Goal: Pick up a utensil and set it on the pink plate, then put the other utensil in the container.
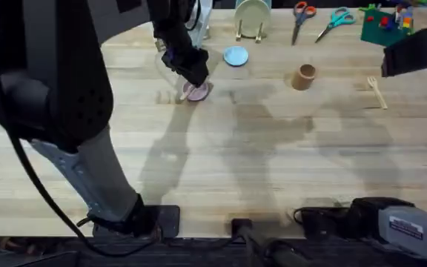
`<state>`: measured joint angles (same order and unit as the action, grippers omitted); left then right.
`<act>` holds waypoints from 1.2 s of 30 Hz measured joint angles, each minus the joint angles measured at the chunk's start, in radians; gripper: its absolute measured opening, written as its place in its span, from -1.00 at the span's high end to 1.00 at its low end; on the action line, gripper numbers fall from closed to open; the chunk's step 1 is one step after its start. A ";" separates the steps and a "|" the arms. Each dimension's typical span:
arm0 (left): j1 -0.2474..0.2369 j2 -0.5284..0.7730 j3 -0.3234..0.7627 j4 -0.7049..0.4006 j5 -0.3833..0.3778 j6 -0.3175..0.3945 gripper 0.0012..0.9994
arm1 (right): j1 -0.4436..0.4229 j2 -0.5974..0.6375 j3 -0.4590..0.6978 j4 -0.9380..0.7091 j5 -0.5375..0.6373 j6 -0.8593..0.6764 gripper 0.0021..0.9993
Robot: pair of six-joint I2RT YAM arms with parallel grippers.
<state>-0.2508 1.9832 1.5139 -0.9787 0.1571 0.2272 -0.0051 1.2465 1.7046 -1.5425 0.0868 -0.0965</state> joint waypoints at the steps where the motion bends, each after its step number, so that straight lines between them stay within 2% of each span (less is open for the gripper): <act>1: 0.000 0.000 0.000 -0.001 0.000 0.000 0.91 | 0.000 0.000 0.000 0.000 0.000 0.000 -0.99; 4: 0.000 0.000 0.000 -0.001 0.002 0.000 0.78 | 0.000 0.000 0.000 0.000 0.000 0.000 -0.99; 8: 0.000 0.000 0.000 -0.001 0.004 -0.003 0.45 | 0.000 0.000 0.000 0.000 0.000 0.000 -0.99; 11: 0.000 0.000 0.000 -0.001 0.004 -0.003 0.32 | 0.000 0.000 0.000 0.000 0.000 0.000 -0.99; 20: 0.000 0.000 0.000 -0.011 0.004 -0.003 0.27 | 0.000 0.000 0.000 0.000 0.000 0.000 -0.99; 25: 0.000 -0.014 0.000 -0.033 0.004 -0.003 0.04 | 0.000 0.000 0.000 0.000 0.000 0.000 -0.99; 33: 0.000 -0.185 0.000 -0.108 0.004 -0.003 -0.24 | 0.000 0.000 0.000 0.000 0.000 0.000 -0.99; 36: 0.000 -0.257 0.000 -0.128 0.004 -0.003 -0.42 | 0.000 0.000 0.000 0.000 0.000 0.000 -0.99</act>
<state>-0.2508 1.7260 1.5139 -1.1069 0.1612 0.2241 -0.0051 1.2465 1.7046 -1.5425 0.0868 -0.0966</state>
